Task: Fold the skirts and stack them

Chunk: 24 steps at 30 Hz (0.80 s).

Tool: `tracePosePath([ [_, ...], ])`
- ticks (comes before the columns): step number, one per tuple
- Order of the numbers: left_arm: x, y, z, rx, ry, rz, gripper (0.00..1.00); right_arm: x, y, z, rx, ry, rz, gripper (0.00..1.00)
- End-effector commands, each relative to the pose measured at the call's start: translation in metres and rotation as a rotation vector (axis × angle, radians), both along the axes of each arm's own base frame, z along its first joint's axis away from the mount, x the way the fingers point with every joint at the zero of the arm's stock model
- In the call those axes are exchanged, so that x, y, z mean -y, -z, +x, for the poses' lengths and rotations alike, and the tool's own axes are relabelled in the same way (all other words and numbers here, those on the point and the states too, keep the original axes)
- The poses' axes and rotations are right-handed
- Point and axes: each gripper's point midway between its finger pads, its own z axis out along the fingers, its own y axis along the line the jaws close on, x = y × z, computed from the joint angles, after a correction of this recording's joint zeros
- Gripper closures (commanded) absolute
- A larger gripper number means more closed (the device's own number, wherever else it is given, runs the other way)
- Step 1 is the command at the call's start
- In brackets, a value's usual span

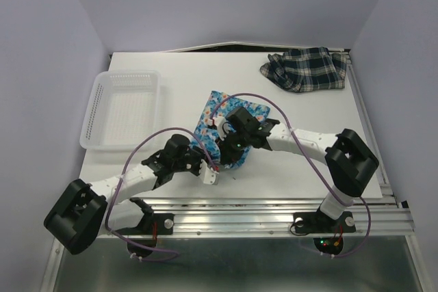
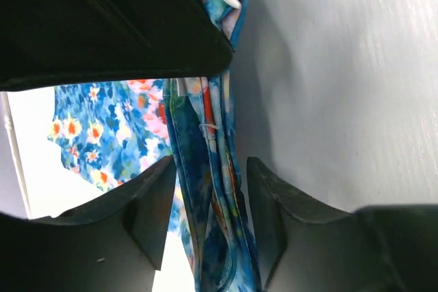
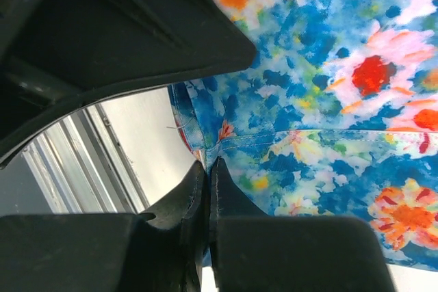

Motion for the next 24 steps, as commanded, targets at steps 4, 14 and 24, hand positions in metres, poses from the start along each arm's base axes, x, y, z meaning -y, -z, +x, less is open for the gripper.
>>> tracePosePath([
  [4, 0.009, -0.028, -0.003, 0.067, 0.071, -0.039, 0.85, -0.007, -0.030, -0.003, 0.020, -0.036, 0.071, 0.90],
  [14, -0.005, -0.026, -0.026, -0.074, 0.079, 0.071, 1.00, 0.024, -0.088, 0.086, -0.032, 0.172, 0.236, 0.24],
  [24, 0.001, -0.058, -0.068, -0.354, 0.113, 0.157, 1.00, 0.066, -0.044, 0.169, 0.126, 0.320, 0.023, 0.36],
])
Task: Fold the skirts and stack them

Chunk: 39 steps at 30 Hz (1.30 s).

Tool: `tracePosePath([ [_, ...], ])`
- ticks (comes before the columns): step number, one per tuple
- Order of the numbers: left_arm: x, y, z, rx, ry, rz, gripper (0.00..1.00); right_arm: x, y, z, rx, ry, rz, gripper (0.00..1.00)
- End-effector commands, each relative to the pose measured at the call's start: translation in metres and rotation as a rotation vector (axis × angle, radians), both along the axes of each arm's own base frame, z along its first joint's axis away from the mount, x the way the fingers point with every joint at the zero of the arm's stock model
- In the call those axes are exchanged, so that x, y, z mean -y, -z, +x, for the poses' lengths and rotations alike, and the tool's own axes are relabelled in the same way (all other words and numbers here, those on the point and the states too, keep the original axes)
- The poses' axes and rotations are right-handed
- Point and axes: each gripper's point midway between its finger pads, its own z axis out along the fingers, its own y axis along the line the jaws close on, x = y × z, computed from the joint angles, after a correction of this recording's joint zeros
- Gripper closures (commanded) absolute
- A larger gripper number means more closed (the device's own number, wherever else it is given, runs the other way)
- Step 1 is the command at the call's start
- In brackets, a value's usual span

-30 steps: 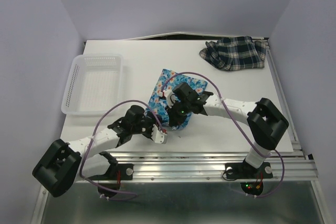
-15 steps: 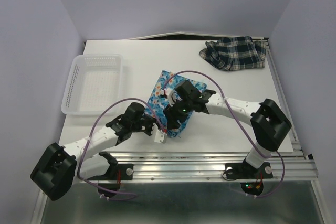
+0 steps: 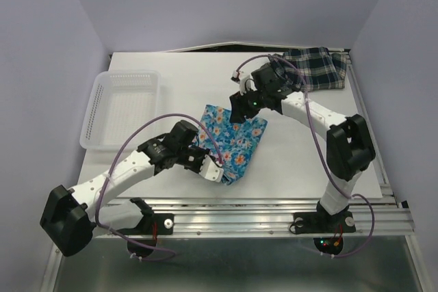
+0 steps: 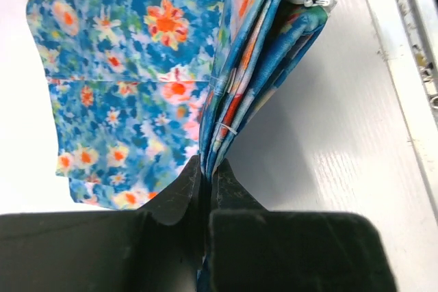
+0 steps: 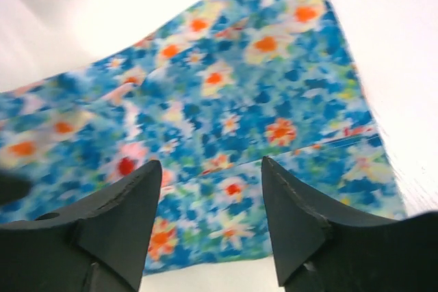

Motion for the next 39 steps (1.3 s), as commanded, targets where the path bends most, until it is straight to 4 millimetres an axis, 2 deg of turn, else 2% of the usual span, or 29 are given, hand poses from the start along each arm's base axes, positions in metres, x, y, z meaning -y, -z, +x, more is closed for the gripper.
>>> tracePosePath([
  [1, -0.003, -0.014, -0.028, -0.185, -0.007, 0.046, 1.00, 0.016, 0.030, 0.025, 0.027, 0.019, -0.127, 0.38],
  [2, 0.002, -0.023, -0.026, -0.191, -0.015, 0.035, 1.00, 0.018, 0.044, 0.028, 0.015, 0.009, -0.158, 0.40],
  [4, 0.002, -0.032, -0.028, -0.219, -0.027, 0.043, 1.00, 0.018, 0.058, 0.028, -0.009, -0.023, -0.189, 0.45],
  [9, 0.004, -0.037, -0.028, -0.250, -0.048, 0.074, 1.00, 0.019, 0.107, 0.029, -0.083, -0.060, -0.253, 0.52],
  [10, 0.005, -0.038, -0.028, -0.255, -0.051, 0.081, 1.00, 0.018, 0.106, 0.030, -0.080, -0.061, -0.246, 0.53],
  [13, 0.014, -0.053, -0.022, -0.246, -0.057, 0.060, 1.00, 0.015, 0.124, 0.024, -0.140, -0.080, -0.242, 0.57],
  [17, 0.020, -0.058, -0.013, -0.231, -0.072, 0.061, 1.00, 0.012, 0.123, 0.017, -0.156, -0.102, -0.216, 0.58],
  [23, 0.029, -0.060, 0.001, -0.207, -0.087, 0.059, 1.00, 0.009, 0.129, -0.007, -0.165, -0.144, -0.224, 0.58],
  [27, 0.033, -0.057, 0.016, -0.171, -0.117, 0.070, 1.00, 0.006, 0.127, -0.021, -0.164, -0.162, -0.216, 0.58],
  [29, 0.037, -0.058, 0.026, -0.150, -0.138, 0.067, 1.00, 0.000, 0.126, -0.035, -0.165, -0.192, -0.212, 0.58],
  [33, 0.048, -0.065, 0.041, -0.105, -0.156, 0.034, 1.00, -0.006, 0.124, -0.048, -0.163, -0.216, -0.206, 0.58],
  [39, 0.056, -0.072, 0.055, -0.064, -0.147, 0.025, 1.00, -0.014, 0.122, -0.055, -0.168, -0.236, -0.195, 0.58],
])
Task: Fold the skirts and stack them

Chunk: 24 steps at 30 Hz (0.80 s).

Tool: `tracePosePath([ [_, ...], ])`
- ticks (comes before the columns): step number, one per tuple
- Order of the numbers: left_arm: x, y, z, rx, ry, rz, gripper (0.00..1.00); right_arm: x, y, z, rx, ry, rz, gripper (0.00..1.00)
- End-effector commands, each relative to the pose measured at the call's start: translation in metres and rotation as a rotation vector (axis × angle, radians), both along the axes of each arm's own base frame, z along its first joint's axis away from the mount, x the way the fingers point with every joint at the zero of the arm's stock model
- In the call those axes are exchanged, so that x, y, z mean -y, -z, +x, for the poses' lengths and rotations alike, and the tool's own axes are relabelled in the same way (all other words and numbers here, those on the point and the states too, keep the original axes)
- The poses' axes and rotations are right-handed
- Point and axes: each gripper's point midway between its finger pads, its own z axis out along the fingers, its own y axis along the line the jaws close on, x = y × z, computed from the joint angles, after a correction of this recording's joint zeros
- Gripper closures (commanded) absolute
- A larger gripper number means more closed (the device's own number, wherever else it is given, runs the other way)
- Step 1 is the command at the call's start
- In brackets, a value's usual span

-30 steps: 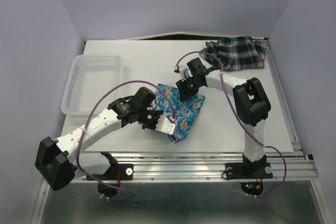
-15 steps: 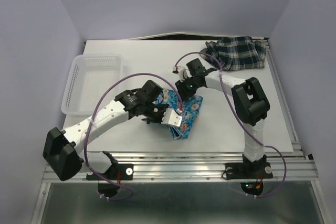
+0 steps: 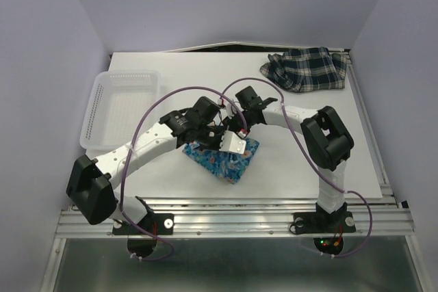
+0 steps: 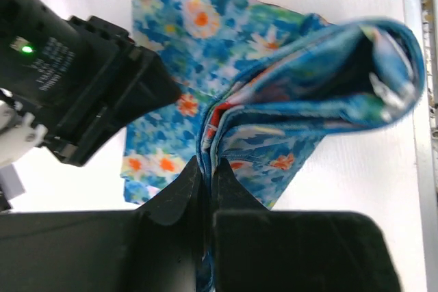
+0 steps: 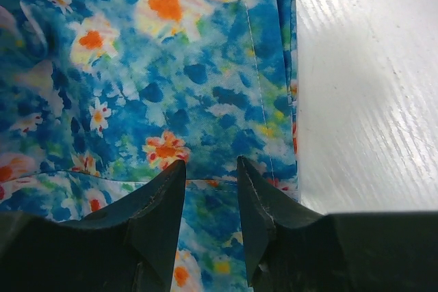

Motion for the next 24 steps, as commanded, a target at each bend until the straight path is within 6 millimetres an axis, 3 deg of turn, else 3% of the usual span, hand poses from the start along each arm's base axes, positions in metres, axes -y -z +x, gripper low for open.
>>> tracePosePath([
  [1, 0.018, -0.028, 0.020, 0.103, 0.015, -0.069, 1.00, -0.003, 0.007, -0.023, -0.050, -0.030, -0.017, 0.58],
  [18, 0.007, 0.032, 0.047, 0.133, -0.026, 0.013, 1.00, -0.009, -0.010, -0.021, -0.041, -0.022, 0.022, 0.58],
  [24, 0.011, 0.036, 0.060, 0.171, -0.067, -0.014, 1.00, -0.013, -0.019, -0.015, -0.025, -0.015, 0.032, 0.57],
])
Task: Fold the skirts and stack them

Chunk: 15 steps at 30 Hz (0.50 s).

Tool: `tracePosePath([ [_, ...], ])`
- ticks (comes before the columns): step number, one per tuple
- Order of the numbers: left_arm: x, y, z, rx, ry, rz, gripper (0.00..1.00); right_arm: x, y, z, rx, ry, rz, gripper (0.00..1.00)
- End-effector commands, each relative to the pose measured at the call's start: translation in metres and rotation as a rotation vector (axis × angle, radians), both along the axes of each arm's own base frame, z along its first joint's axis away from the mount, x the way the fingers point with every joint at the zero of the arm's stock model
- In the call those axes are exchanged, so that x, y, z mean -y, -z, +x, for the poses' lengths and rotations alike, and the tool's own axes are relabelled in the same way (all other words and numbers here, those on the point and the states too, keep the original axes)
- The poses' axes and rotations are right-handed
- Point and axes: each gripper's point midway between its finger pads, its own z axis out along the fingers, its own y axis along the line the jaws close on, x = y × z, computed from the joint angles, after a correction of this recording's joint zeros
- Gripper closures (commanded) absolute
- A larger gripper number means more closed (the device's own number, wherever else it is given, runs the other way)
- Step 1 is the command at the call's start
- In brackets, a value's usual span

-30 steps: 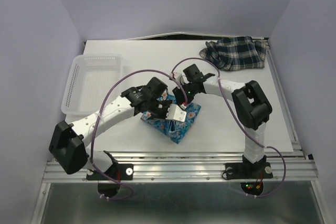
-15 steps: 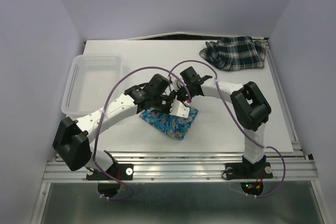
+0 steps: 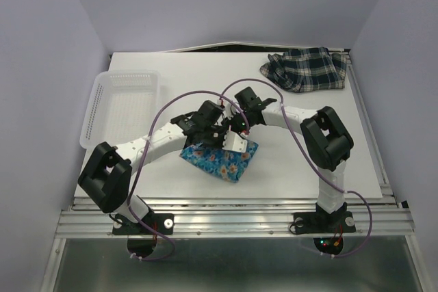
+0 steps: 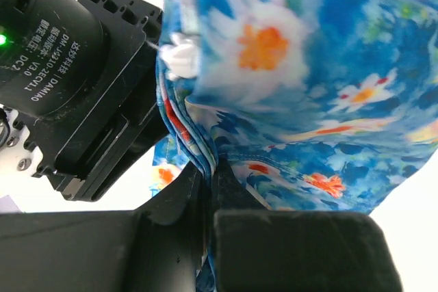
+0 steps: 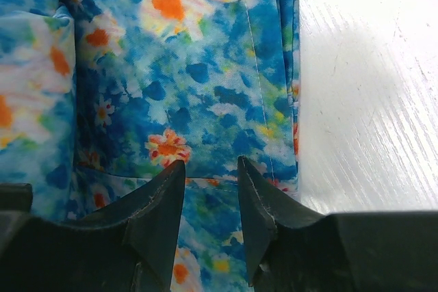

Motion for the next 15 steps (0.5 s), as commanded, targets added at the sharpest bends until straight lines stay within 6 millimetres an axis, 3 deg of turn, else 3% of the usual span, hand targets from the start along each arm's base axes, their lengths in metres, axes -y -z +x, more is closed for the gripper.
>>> tracePosePath([
  [1, 0.005, -0.008, 0.012, 0.060, -0.021, -0.046, 1.00, -0.008, -0.022, -0.004, 0.009, -0.001, 0.018, 0.56],
  [9, 0.002, -0.010, -0.001, 0.024, -0.004, -0.057, 1.00, -0.013, -0.076, 0.040, 0.110, 0.121, 0.063, 0.50],
  [12, -0.002, -0.007, -0.006, 0.008, 0.002, -0.044, 1.00, -0.007, -0.085, 0.051, 0.126, 0.150, 0.066, 0.50],
  [15, -0.004, -0.006, -0.008, 0.007, 0.005, -0.042, 1.00, 0.000, -0.082, 0.058, 0.135, 0.169, 0.047, 0.51],
])
